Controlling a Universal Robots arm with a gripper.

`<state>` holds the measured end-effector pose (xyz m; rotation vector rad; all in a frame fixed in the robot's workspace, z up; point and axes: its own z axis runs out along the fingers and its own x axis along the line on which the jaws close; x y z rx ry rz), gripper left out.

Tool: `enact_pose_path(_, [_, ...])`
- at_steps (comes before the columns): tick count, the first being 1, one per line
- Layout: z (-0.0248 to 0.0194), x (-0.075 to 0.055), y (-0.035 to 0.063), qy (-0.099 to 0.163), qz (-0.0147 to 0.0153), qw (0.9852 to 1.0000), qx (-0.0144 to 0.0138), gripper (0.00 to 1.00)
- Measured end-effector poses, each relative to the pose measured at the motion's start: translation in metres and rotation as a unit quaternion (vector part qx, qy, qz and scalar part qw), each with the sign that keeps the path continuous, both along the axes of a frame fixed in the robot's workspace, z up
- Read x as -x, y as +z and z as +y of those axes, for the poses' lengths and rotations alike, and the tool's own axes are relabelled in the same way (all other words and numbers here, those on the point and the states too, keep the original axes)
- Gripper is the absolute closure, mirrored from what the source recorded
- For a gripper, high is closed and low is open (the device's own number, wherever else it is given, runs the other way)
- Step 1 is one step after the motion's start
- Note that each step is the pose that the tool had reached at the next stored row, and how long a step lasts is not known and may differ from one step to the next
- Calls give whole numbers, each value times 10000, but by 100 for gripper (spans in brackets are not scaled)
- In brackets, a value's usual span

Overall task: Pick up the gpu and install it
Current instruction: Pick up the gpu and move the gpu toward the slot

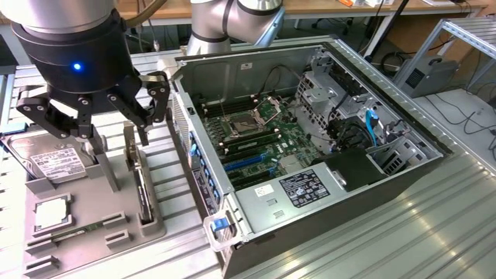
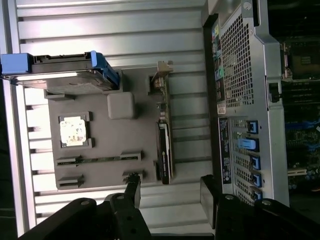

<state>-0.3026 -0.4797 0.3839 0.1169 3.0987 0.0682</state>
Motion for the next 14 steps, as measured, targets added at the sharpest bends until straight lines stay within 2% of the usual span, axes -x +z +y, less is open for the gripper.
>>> enact_pose_path(6, [0,0,-109,0,0,10000,0,40])
enact_pose_path(9, [1,0,-210,0,-1,10000,0,40])
enact_pose_path(14, [6,-1,-311,-1,0,10000,0,40])
